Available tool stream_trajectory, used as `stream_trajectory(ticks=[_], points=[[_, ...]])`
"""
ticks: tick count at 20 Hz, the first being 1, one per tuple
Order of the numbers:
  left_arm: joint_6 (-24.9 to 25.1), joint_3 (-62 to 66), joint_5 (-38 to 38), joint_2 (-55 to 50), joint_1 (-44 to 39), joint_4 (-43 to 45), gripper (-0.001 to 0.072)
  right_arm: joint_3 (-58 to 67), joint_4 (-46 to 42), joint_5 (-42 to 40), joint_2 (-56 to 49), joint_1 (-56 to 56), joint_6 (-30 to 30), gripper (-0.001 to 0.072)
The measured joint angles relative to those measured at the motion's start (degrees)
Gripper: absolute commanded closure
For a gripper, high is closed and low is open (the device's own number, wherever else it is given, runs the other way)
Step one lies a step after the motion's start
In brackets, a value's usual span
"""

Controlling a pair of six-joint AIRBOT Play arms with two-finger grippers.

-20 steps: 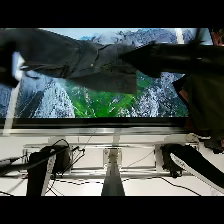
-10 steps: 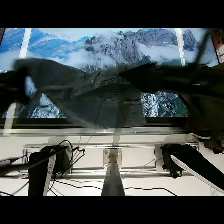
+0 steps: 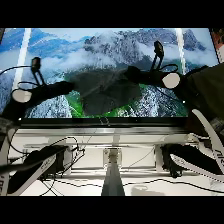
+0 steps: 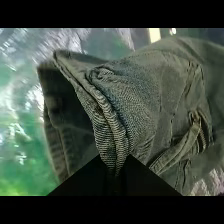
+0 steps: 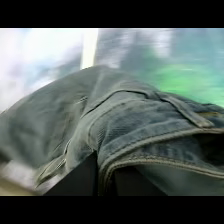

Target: Fold the clothes and pants, and hang the long-sleeved shirts on hangers.

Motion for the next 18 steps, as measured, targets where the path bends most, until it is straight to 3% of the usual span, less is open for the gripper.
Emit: stream_trajectory(ticks=[3,8,12,13,14,15,16,18], points=[[0.3,0.3,-3.1,-2.9,-2.5,-0.5,0.0667,-0.2,-3.0,9.7,-1.4,-6.3,-1.9,0.0663],[-1.1,0.3,-16.7,-4.3,-3.9,2.0,0.0667,-0.6,-7.1,30.4,-2.1,-11.4,-9.3,0.0664],[-2.1,0.3,-25.1,-4.6,-5.1,5.8,0.0666,-2.1,-9.1,40.8,-2.3,-12.2,-13.9,0.0663],[-2.2,0.3,-26.2,-4.7,-5.3,7.1,0.0664,-2.5,-9.7,42.1,-2.3,-12.3,-14.5,0.0582],[-2.2,0.3,-27.0,-4.7,-5.5,8.5,0.0632,-3.0,-10.3,43.0,-2.3,-12.3,-15.3,0.0336],[-2.2,0.3,-27.5,-4.7,-5.7,10.1,0.0425,-3.3,-11.1,43.4,-2.3,-12.4,-16.2,0.0117],[-2.2,0.3,-27.8,-4.7,-5.8,11.2,0.0034,-3.6,-11.8,42.9,-2.3,-12.4,-17.1,0.0088],[-2.4,0.3,-27.6,-4.7,-5.9,12.3,0.0017,-3.9,-12.4,39.4,-2.3,-12.4,-17.9,0.0088]])
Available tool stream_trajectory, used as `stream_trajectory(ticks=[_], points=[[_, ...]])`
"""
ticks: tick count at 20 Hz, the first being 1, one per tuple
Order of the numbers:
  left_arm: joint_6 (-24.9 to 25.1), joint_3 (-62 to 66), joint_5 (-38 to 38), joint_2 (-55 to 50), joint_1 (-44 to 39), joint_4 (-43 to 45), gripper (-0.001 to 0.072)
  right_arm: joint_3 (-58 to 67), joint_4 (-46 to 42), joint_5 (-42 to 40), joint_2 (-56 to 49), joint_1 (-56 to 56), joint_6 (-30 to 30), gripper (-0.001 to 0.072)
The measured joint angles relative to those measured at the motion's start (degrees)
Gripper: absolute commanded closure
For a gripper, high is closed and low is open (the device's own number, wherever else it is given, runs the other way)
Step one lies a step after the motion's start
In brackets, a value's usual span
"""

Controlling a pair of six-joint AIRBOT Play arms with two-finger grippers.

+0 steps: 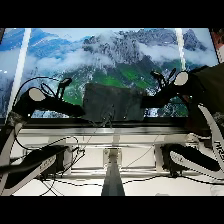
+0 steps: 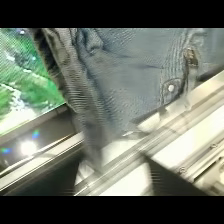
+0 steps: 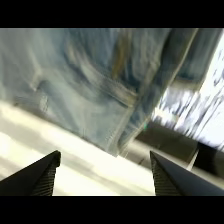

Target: Fold the clothes and pants, and hang the long-sleeved shirts on hangers.

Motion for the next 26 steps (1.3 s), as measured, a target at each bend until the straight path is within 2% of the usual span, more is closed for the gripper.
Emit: stream_trajectory(ticks=[5,10,12,15,18,22,26], points=[[-0.4,0.0,4.2,0.0,-0.1,-0.9,0.0018,0.1,-3.2,-11.9,-1.0,-0.2,2.7,0.0088],[-0.4,0.0,7.3,0.0,-0.1,-2.7,0.0017,5.5,-4.1,-12.7,-7.6,-5.1,3.7,0.0088],[-0.4,0.0,7.7,0.0,-0.1,-2.8,0.0018,8.7,-1.8,-9.0,-11.2,-8.3,0.2,0.0088],[-0.4,0.0,8.1,0.0,-0.1,-3.0,0.0018,11.9,2.9,0.2,-16.9,-12.6,-8.9,0.009],[-0.5,0.0,8.3,0.0,-0.1,-3.2,0.0018,12.9,7.5,5.7,-21.3,-14.1,-17.5,0.009],[-1.1,0.0,8.4,0.0,-0.1,-5.9,0.0018,13.0,14.8,8.4,-25.4,-12.6,-26.1,0.009],[-1.2,0.0,8.4,0.0,-0.1,-8.2,0.0018,13.0,17.6,7.8,-27.2,-7.5,-29.4,0.0093]])
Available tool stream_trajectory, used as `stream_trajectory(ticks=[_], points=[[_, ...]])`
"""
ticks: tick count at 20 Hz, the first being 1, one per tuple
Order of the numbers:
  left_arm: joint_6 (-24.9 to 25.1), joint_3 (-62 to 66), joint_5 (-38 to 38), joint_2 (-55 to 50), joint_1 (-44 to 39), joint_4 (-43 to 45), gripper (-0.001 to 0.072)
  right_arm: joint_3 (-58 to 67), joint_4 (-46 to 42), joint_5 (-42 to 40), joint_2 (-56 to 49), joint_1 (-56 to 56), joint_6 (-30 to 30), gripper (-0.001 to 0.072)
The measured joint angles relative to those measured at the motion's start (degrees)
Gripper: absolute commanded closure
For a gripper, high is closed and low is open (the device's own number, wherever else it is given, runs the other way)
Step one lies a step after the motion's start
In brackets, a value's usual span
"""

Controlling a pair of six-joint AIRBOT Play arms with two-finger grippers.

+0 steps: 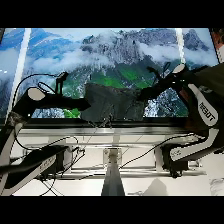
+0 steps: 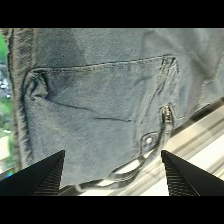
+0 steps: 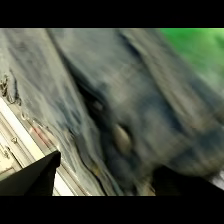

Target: Fold the clothes and pants, and hang the long-sleeved shirts on hangers.

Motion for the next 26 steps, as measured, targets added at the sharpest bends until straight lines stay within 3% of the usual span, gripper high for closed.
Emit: stream_trajectory(ticks=[1,2,3,4,12,15,16,18,22,26], points=[[0.0,0.0,0.1,0.0,0.0,-0.2,0.0018,0.0,0.4,-1.2,-0.2,1.6,-0.4,0.0105],[0.0,0.0,0.3,0.0,0.0,-0.2,0.0018,0.0,0.7,-2.4,-0.3,3.2,-0.7,0.0274],[0.0,0.0,0.7,0.0,0.0,-0.1,0.0018,0.0,0.8,-3.7,-0.4,4.9,-1.0,0.0571],[0.0,0.0,1.1,0.0,0.0,0.2,0.0018,0.3,0.9,-4.7,-0.5,6.3,-1.1,0.066],[0.0,0.0,2.9,0.0,0.0,0.9,0.0018,10.7,-0.8,1.6,0.4,11.0,-1.5,0.0663],[0.0,0.0,3.1,0.0,0.0,0.9,0.0018,14.4,-2.5,-2.6,0.6,11.2,-1.2,0.0663],[0.0,0.0,3.1,0.0,0.0,0.9,0.0018,15.0,-3.8,-5.4,0.7,11.3,-0.5,0.0627],[0.0,0.0,3.1,0.0,0.0,0.9,0.0019,15.9,-7.6,-12.6,0.6,11.3,2.5,0.0083],[0.0,0.0,3.2,0.0,0.0,0.9,0.0018,16.6,-14.2,-22.3,0.6,11.3,5.7,0.0069],[0.0,0.0,3.2,0.0,0.0,0.9,0.0018,16.8,-21.6,-26.8,0.1,10.6,11.0,0.007]])
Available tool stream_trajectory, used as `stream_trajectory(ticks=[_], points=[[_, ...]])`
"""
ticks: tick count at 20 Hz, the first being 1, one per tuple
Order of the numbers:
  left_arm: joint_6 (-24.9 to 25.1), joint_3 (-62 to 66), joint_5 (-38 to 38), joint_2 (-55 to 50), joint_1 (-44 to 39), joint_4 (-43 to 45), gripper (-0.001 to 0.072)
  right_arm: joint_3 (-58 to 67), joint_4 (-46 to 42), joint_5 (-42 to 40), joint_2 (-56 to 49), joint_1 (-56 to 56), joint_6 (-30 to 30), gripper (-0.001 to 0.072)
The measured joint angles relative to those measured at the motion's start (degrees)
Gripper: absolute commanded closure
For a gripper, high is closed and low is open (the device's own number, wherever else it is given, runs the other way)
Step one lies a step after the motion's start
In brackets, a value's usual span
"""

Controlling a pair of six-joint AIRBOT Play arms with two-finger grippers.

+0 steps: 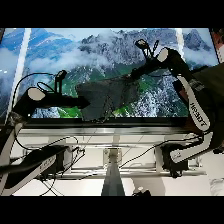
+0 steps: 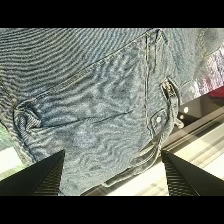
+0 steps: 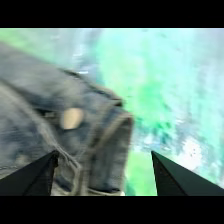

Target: Fold the clothes and pants, and hang the long-sleeved shirts on hangers.

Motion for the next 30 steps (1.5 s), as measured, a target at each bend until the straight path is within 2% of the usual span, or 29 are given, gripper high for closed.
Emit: stream_trajectory(ticks=[3,6,8,9,13,14,15,16,19,22,28,29,30], points=[[0.0,0.0,0.0,0.0,0.0,0.0,0.0018,0.3,-2.2,0.3,-1.5,-2.2,4.2,0.0104],[0.0,0.0,0.0,0.0,0.0,0.0,0.0019,2.4,-0.6,4.7,-4.5,-5.1,6.0,0.0123],[0.0,0.0,0.0,0.0,0.0,0.0,0.0019,4.5,3.4,9.1,-7.3,-6.9,6.1,0.0133],[0.0,0.0,0.0,0.0,0.0,0.0,0.0019,5.5,6.3,11.8,-9.0,-7.7,5.4,0.0161],[0.0,0.0,0.0,0.0,0.0,-0.6,0.0019,8.2,16.3,21.9,-14.3,-10.1,2.3,0.0161],[0.0,0.0,0.0,0.0,0.0,-0.9,0.0019,8.5,17.6,22.7,-15.0,-10.5,1.7,0.0237],[0.0,0.0,0.0,0.0,0.0,-1.0,0.0018,8.7,18.2,22.8,-15.6,-10.8,1.2,0.0476],[0.0,0.0,0.0,0.0,0.0,-1.2,0.0018,8.8,18.2,22.1,-16.0,-10.9,0.9,0.066],[0.0,0.0,0.0,0.0,0.0,-1.4,0.0019,9.0,18.1,23.2,-16.6,-10.6,0.1,0.0664],[0.0,0.0,0.0,0.0,0.0,-1.5,0.0019,7.4,16.3,27.7,-16.4,-9.6,-0.4,0.0666],[0.1,0.0,0.0,0.0,0.0,-1.4,0.0019,-6.6,15.8,31.3,-8.2,-5.2,-4.5,0.0663],[0.3,0.0,0.0,0.0,0.0,-1.3,0.0019,-8.4,15.3,31.2,-6.3,-4.7,-5.1,0.0629],[0.4,0.0,0.2,0.0,0.0,-1.2,0.0018,-9.8,15.0,31.2,-4.1,-4.4,-5.4,0.045]])
